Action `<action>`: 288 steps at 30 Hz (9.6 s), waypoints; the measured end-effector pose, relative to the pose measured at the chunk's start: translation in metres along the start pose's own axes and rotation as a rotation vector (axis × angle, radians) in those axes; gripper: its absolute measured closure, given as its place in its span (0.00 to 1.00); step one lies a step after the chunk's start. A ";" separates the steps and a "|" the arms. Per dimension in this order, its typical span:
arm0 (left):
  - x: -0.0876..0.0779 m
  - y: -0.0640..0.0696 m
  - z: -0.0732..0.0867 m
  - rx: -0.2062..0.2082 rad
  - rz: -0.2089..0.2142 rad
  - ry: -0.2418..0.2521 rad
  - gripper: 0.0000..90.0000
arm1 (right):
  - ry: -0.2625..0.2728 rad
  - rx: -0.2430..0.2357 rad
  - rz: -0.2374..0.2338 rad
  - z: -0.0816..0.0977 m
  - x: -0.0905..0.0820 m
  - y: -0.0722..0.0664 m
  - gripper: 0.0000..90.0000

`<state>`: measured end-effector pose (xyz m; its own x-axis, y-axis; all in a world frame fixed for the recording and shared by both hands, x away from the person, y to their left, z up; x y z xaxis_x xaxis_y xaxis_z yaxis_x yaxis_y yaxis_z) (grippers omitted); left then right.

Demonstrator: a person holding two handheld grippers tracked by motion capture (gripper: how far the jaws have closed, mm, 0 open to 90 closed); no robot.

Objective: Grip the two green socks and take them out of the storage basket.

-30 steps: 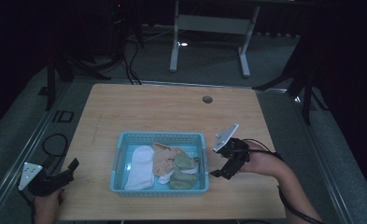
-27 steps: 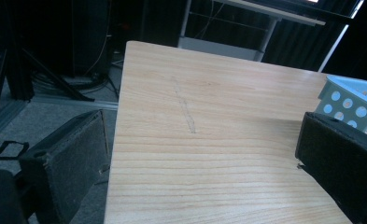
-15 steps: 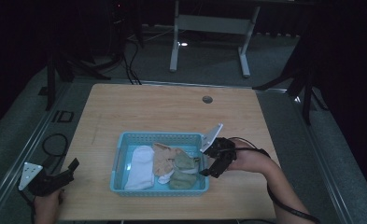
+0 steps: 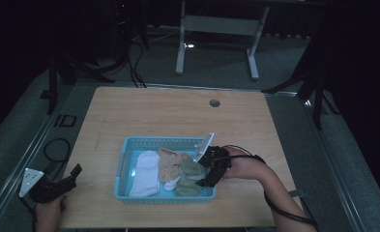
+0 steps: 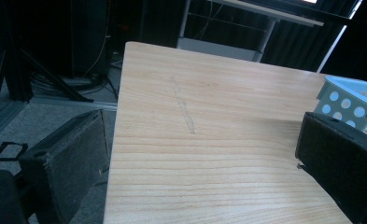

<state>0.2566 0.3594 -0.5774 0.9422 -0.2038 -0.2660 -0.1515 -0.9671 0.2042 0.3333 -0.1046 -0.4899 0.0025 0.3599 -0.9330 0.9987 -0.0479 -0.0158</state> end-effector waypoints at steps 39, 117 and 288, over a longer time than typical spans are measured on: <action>0.000 0.000 0.000 -0.001 -0.001 -0.002 0.03 | -0.155 -0.146 -0.074 -0.012 0.045 -0.015 0.91; 0.001 0.000 0.000 0.002 -0.007 -0.005 0.03 | 0.083 0.163 0.211 0.075 -0.107 0.043 0.95; 0.001 0.000 0.000 -0.005 0.008 -0.008 0.03 | 0.013 0.009 0.030 -0.032 -0.042 0.033 0.90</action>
<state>0.2574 0.3594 -0.5776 0.9385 -0.2123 -0.2722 -0.1570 -0.9647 0.2112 0.3673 -0.0912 -0.4399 0.0330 0.3702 -0.9284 0.9977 -0.0672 0.0087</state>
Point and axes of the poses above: each handheld gripper's, and its own axes: x roughly forward along the jaws, z roughly out of its underside, y roughly to its right, the point moved 4 cm from there along x, roughly forward along the jaws, and after that the axes turned 3 degrees about -y, right-handed, at the moved point
